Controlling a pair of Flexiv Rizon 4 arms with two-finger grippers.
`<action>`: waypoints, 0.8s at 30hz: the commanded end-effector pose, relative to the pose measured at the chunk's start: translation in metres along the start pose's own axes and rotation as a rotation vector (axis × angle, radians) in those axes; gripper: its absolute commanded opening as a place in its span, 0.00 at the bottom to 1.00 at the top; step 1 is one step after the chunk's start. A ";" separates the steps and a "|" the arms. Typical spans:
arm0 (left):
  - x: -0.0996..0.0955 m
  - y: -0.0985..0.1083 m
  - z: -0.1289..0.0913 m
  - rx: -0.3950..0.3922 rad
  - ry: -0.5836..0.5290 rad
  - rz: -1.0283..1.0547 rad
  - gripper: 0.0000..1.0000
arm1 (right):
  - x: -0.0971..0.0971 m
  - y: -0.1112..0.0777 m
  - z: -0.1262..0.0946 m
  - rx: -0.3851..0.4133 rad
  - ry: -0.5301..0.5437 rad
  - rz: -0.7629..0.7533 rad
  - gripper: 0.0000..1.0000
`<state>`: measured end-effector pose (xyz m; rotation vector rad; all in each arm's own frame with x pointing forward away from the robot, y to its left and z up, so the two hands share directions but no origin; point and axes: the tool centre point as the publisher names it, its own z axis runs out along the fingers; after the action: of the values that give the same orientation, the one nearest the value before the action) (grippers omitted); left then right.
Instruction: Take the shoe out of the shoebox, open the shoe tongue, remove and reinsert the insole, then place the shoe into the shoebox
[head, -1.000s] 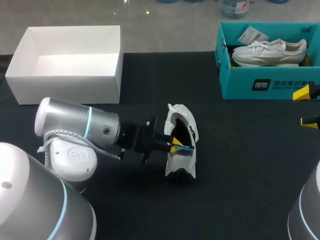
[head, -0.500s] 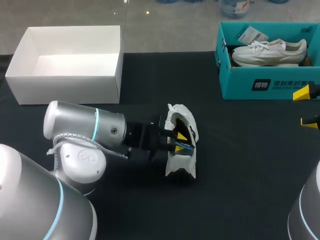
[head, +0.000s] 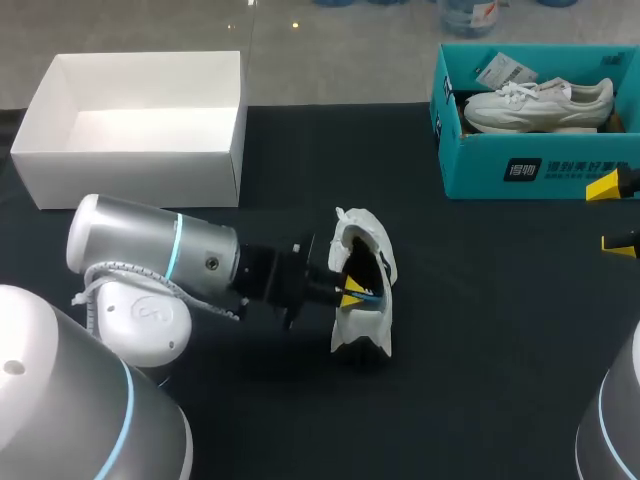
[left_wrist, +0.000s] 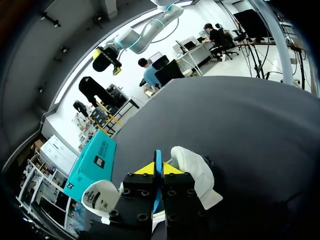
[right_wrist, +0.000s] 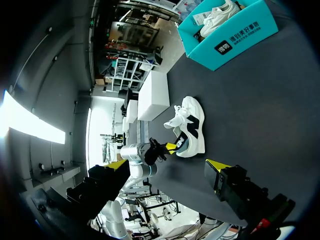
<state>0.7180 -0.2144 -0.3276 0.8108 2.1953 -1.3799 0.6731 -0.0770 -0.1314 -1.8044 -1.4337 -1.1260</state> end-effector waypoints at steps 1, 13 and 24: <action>-0.003 0.009 0.015 -0.004 0.005 -0.004 0.00 | 0.000 -0.010 -0.003 -0.034 -0.003 0.002 1.00; -0.007 0.030 0.036 -0.008 -0.029 -0.038 0.00 | 0.000 -0.010 -0.003 -0.034 -0.003 0.002 1.00; -0.011 0.018 0.004 -0.021 -0.040 -0.023 0.51 | 0.000 -0.010 -0.003 -0.034 -0.003 0.002 1.00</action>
<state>0.7464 -0.2292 -0.3446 0.7405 2.1935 -1.3758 0.6731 -0.0770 -0.1314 -1.8044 -1.4338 -1.1258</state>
